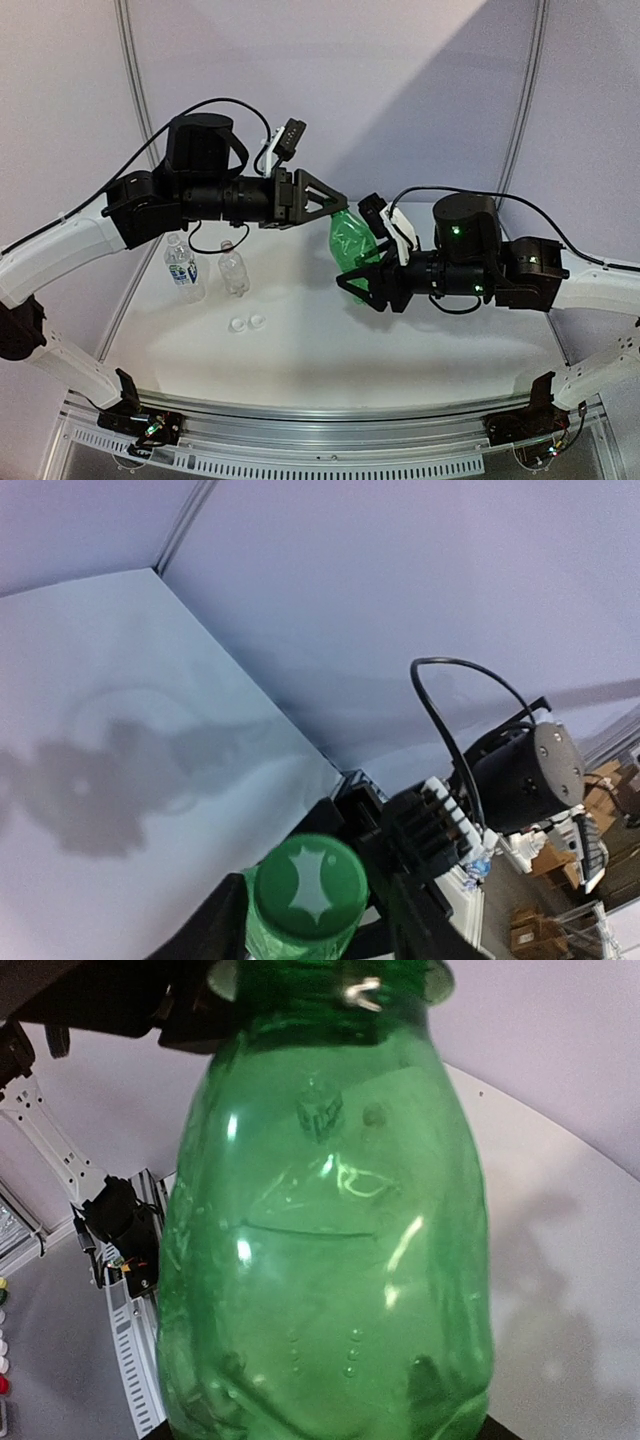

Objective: Unscrew the bottle caps
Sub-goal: Unscrew the bottle cap from the plastic bottle.

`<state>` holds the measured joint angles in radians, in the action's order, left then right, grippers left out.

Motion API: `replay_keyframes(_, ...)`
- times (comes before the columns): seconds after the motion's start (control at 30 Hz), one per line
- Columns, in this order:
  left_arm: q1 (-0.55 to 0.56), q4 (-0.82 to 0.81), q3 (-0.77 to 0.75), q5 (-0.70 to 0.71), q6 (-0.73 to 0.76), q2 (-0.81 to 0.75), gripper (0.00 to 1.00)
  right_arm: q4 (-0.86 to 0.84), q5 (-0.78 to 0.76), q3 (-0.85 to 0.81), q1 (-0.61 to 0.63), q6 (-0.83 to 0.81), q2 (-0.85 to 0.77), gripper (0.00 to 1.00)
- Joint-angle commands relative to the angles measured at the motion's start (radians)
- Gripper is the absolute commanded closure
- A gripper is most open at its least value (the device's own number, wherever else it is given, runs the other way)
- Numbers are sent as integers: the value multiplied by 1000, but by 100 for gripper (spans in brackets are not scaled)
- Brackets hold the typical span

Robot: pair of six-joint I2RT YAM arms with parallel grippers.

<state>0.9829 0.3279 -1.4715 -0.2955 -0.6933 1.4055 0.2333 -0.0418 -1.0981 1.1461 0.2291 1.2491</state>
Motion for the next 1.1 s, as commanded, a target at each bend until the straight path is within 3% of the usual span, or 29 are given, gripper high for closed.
replay_keyframes(0.0,20,-13,27,-36,16,-35,46,-63,14,16,-3,-11,-41,100)
replay_keyframes(0.4,20,-71,52,-70,80,-99,12,-66,31,40,-3,-23,-75,100)
replay_keyframes(0.57,19,-107,64,-87,151,-159,5,-130,176,76,-2,-28,-106,100)
replay_keyframes(0.8,19,-145,62,-175,212,-184,4,-229,375,105,-3,18,-128,100)
replay_keyframes(1.07,19,-190,32,-269,213,-114,7,-295,452,97,-2,53,-131,100)
